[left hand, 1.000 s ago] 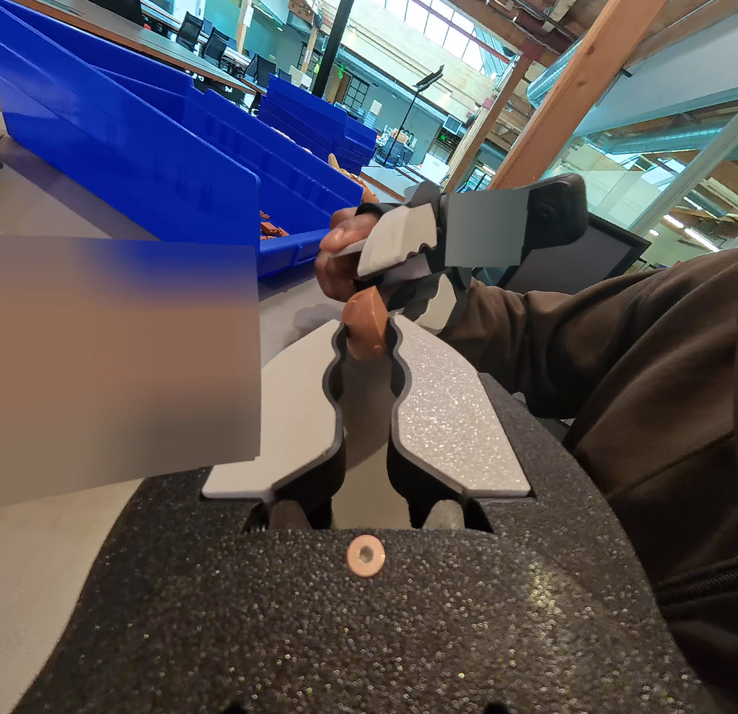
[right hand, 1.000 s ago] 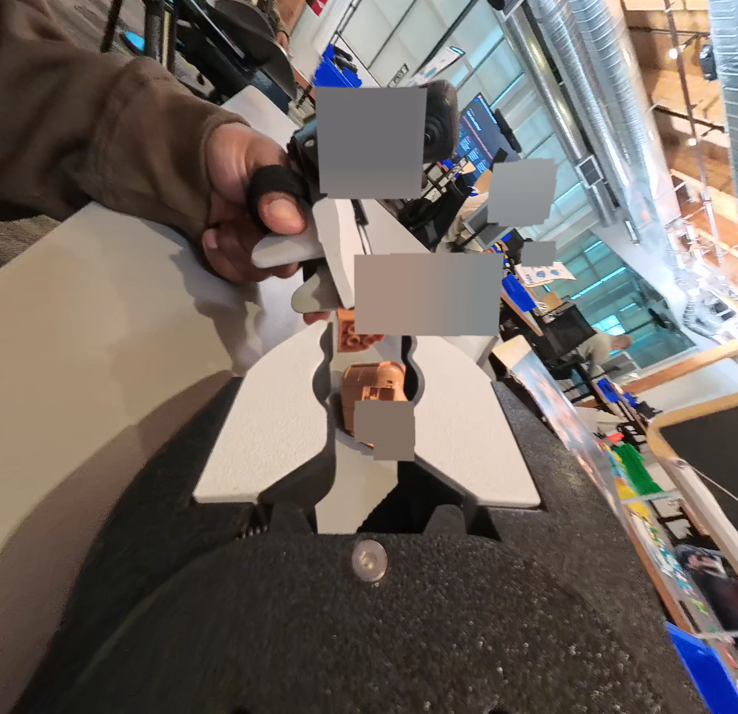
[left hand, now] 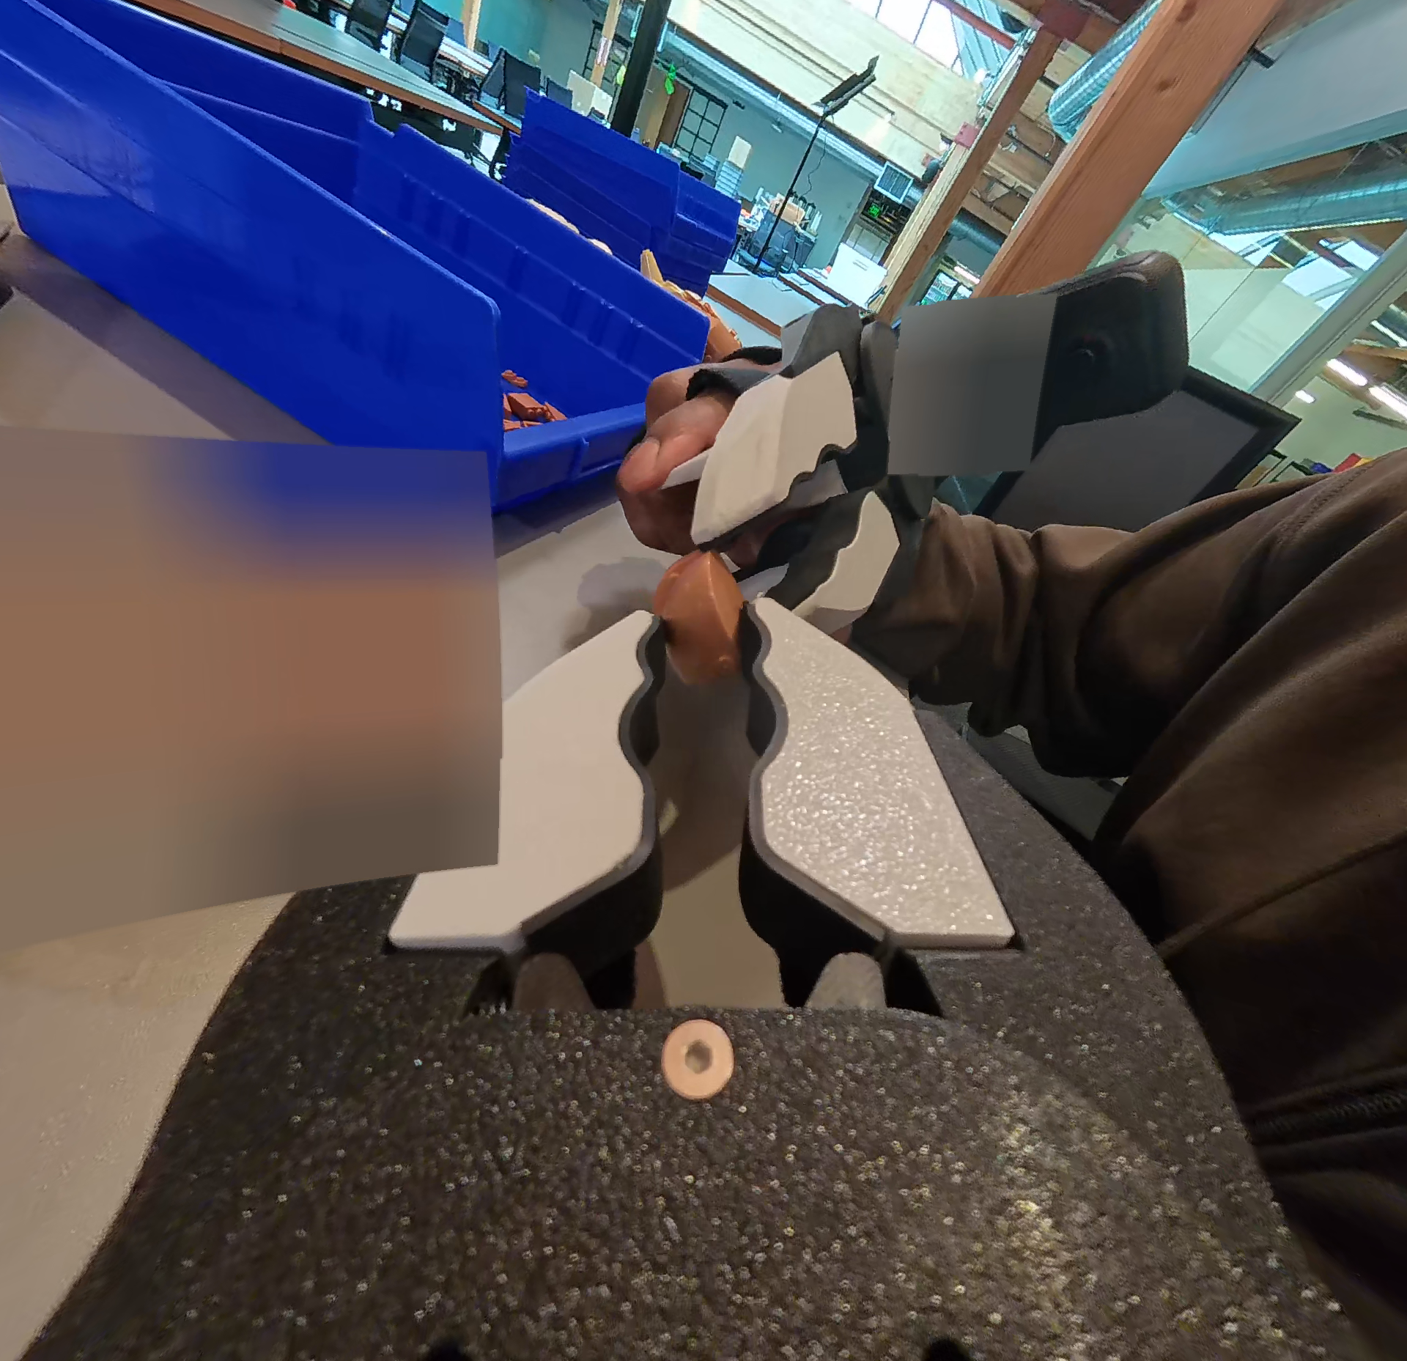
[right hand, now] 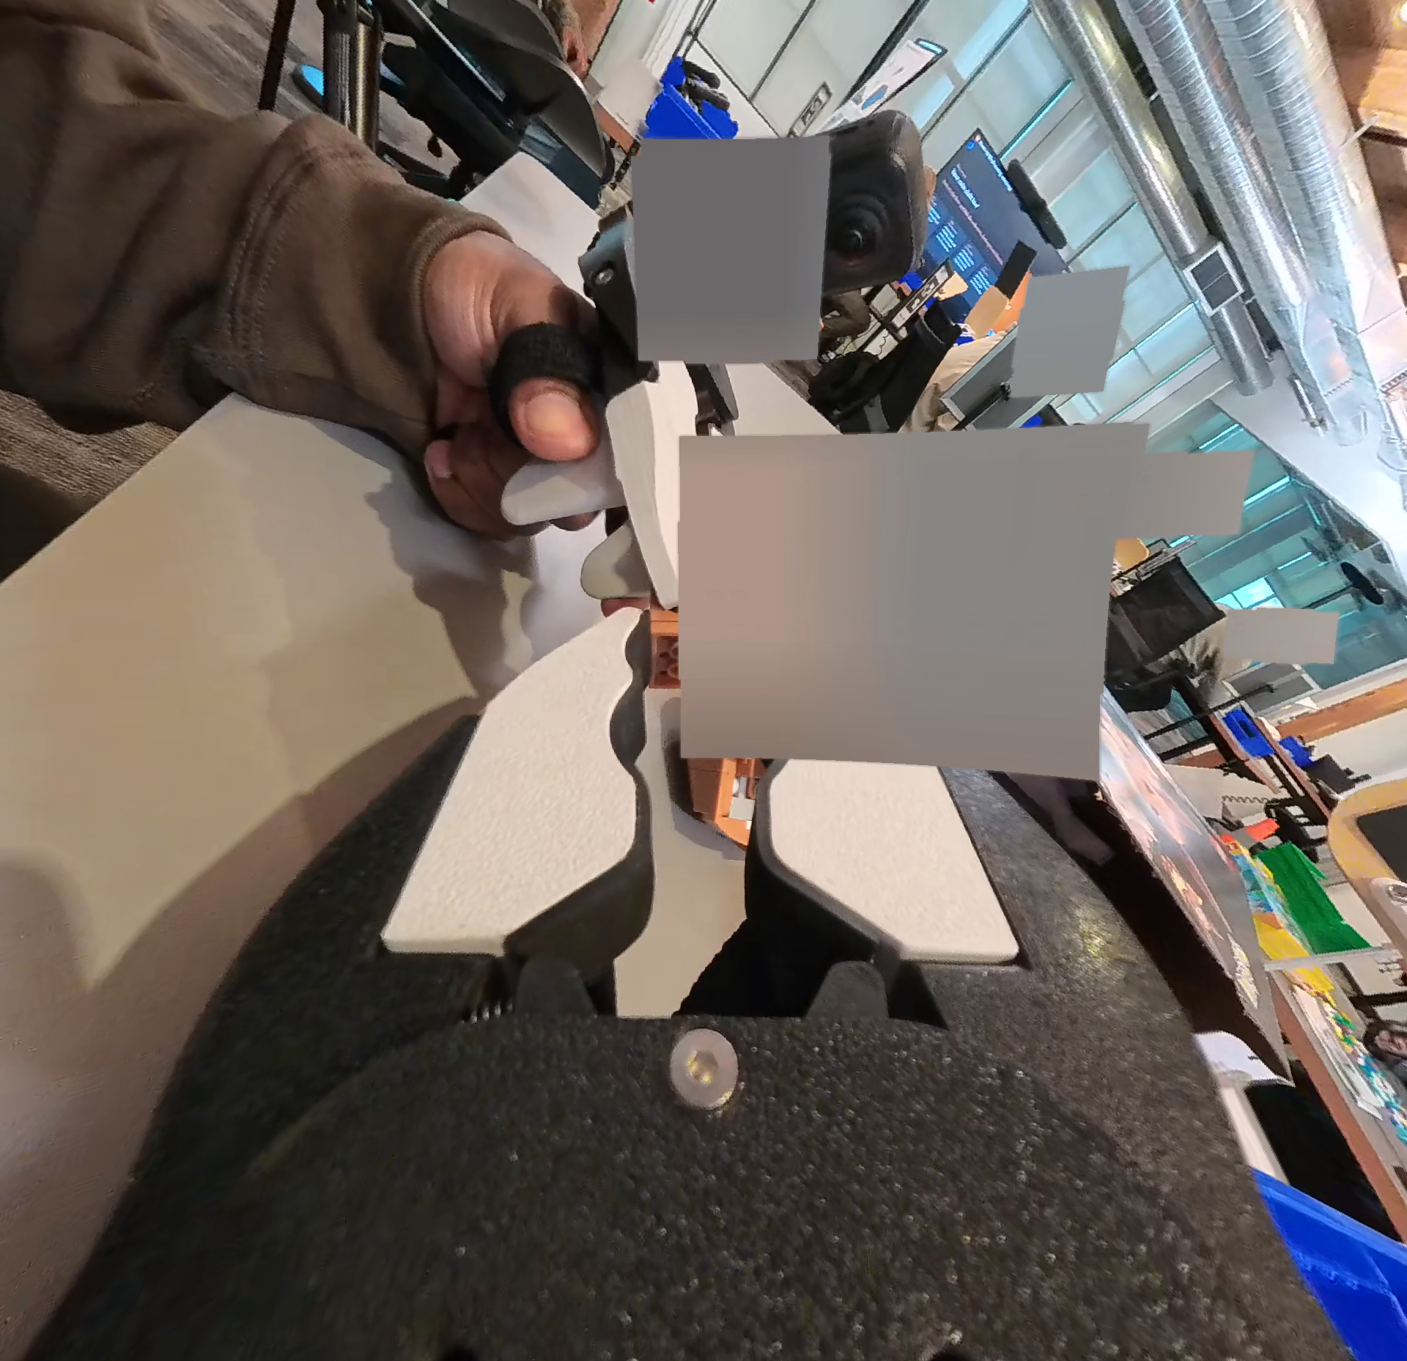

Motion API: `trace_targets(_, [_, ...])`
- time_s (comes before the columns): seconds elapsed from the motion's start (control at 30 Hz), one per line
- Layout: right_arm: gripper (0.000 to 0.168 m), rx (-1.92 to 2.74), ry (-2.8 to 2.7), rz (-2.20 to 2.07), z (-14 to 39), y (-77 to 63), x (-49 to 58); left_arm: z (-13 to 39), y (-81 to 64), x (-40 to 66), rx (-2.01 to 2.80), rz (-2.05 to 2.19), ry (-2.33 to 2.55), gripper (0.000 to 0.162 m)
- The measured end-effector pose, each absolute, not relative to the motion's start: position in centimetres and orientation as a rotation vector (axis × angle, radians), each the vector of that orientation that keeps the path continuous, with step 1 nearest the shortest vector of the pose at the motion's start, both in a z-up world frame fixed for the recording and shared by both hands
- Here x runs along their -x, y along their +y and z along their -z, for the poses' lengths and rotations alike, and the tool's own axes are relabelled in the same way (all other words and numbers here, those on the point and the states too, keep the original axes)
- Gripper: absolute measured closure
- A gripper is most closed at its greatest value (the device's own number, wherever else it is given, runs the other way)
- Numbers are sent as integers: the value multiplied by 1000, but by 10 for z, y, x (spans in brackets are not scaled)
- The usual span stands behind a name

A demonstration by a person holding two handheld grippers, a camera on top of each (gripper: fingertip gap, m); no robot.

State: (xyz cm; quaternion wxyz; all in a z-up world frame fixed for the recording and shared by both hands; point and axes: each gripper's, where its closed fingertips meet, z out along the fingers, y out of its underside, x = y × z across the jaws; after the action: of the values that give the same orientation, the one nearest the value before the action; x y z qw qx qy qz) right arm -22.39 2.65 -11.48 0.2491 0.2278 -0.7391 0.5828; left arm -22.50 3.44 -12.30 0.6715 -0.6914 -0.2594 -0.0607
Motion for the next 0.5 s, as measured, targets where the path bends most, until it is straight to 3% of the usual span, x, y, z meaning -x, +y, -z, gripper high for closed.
trace_targets(0.5, [145, -491, -2010, -1585, 113, 50, 249, 123, 5, 240, 1514, 95, -680, 143])
